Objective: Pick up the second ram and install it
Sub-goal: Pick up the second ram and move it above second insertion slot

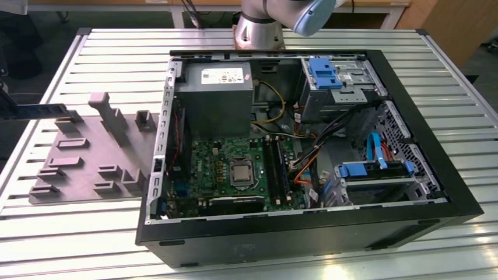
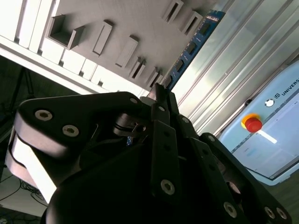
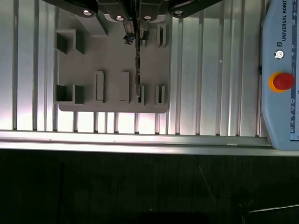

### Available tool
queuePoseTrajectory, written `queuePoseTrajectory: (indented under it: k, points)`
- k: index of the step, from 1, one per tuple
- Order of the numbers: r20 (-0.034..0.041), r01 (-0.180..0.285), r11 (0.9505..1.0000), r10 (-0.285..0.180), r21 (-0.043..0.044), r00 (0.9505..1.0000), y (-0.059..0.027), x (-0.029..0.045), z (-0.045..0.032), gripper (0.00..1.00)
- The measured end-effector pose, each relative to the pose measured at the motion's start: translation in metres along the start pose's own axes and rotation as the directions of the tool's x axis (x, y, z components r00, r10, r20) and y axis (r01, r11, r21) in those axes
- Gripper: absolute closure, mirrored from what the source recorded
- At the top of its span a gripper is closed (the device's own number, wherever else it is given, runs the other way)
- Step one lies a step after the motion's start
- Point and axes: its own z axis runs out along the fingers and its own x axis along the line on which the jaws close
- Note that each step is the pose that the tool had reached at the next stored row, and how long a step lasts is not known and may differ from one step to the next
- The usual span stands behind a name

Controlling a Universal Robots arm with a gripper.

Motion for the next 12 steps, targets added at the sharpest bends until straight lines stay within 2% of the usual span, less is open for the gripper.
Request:
queuePoseTrajectory:
  k: [10, 12]
  points:
    - [0.0000, 0.000, 1.0000, 0.000, 0.0000, 1.0000, 0.0001, 0.0000, -0.0100, 0.86]
    - [-0.0001, 0.000, 1.0000, 0.000, 0.0000, 1.0000, 0.0002, 0.0000, -0.0145, 0.86]
